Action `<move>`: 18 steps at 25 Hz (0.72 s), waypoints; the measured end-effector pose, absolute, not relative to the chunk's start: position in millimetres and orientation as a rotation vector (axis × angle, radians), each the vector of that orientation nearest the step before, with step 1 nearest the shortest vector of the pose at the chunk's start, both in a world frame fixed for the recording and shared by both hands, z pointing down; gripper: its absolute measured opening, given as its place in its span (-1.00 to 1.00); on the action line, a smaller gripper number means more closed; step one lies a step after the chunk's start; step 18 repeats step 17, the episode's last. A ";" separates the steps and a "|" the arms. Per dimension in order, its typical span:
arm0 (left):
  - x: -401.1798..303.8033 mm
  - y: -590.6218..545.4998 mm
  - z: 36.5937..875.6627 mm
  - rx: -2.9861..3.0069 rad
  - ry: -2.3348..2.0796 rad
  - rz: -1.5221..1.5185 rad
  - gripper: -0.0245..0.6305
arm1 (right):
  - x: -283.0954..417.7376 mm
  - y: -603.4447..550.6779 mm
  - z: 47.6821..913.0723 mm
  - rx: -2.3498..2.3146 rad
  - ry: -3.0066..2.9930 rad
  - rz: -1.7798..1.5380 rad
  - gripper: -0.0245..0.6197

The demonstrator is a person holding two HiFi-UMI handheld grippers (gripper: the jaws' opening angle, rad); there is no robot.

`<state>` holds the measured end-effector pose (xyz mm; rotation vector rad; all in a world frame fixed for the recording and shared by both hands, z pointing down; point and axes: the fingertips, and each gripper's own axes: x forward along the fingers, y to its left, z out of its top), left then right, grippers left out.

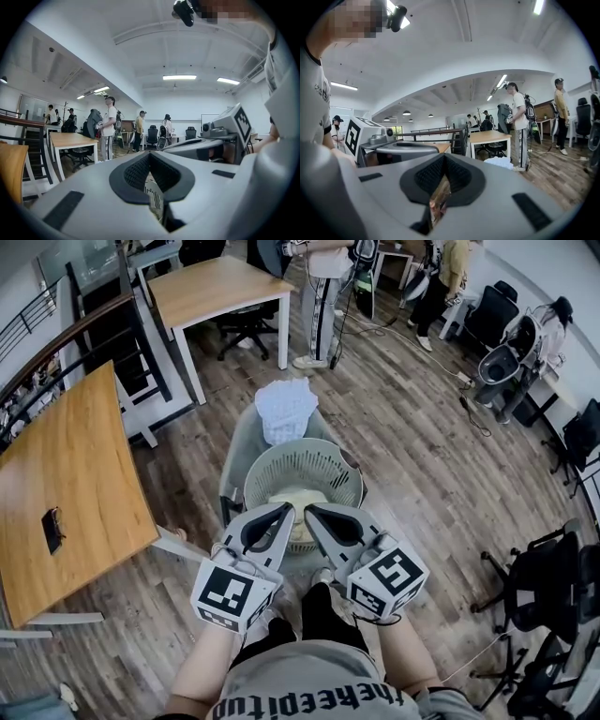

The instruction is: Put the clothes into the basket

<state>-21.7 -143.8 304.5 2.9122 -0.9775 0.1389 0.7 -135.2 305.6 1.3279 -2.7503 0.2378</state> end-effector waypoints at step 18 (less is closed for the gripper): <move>-40.5 -123.2 298.0 2.944 -0.971 0.105 -0.88 | -17.9 -112.4 300.3 1.357 -2.746 0.189 -0.89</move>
